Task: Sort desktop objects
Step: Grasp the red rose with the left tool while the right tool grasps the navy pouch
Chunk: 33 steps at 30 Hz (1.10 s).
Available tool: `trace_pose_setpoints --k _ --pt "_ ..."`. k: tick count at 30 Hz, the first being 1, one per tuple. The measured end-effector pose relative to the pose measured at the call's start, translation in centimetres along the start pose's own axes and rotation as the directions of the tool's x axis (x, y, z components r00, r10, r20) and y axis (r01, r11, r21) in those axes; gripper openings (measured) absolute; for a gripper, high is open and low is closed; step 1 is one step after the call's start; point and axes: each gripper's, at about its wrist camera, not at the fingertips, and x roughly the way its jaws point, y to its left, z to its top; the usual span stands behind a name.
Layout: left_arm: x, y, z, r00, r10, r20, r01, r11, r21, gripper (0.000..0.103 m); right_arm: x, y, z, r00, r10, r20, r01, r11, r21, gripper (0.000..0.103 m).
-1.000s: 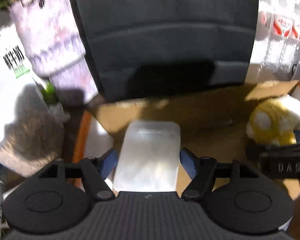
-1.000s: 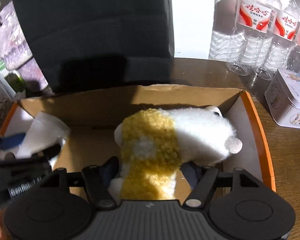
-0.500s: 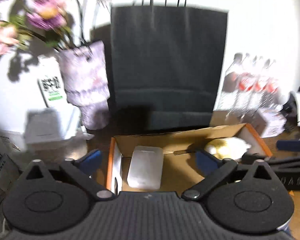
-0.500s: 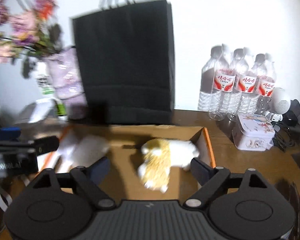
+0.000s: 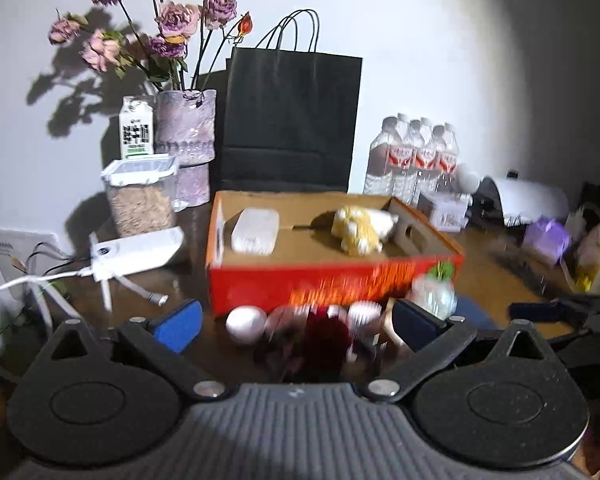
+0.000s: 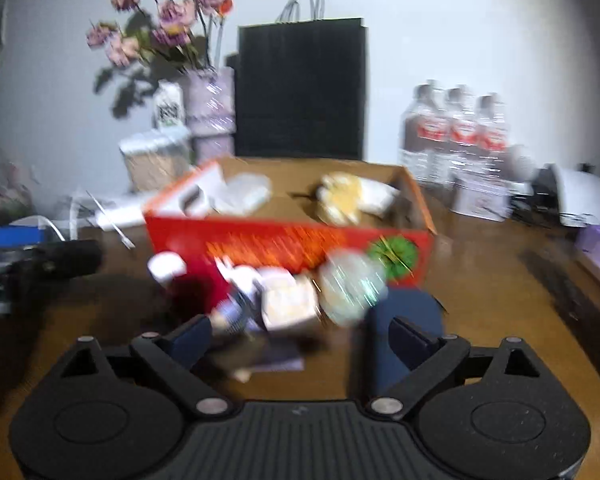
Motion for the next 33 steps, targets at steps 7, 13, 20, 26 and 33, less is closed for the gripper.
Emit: trace_pose_setpoints --k 7,13,20,26,33 --pt "-2.8 -0.1 -7.3 1.0 0.004 -0.017 -0.005 0.999 -0.034 0.103 -3.9 1.0 -6.3 0.997 0.007 0.079 -0.007 1.0 0.0 0.095" --pt "-4.2 0.1 -9.8 0.999 0.029 -0.014 -0.029 0.999 -0.02 0.103 -5.6 1.1 -8.7 0.991 -0.011 0.135 0.011 1.0 -0.002 0.095" --pt "-3.2 -0.5 -8.9 1.0 0.016 -0.013 -0.016 1.0 0.006 0.103 -4.4 -0.3 -8.3 0.995 -0.014 0.095 0.007 0.997 0.071 0.095" --pt "-0.4 -1.8 -6.9 1.0 0.017 0.002 -0.017 0.997 0.075 0.103 -2.0 -2.0 -5.9 0.993 -0.057 0.1 0.054 0.998 0.028 0.095" --pt "8.2 -1.7 -3.3 0.993 -0.097 -0.065 0.103 0.99 0.1 0.093 4.5 -4.4 -2.4 0.995 -0.096 0.001 0.096 0.995 -0.005 0.094"
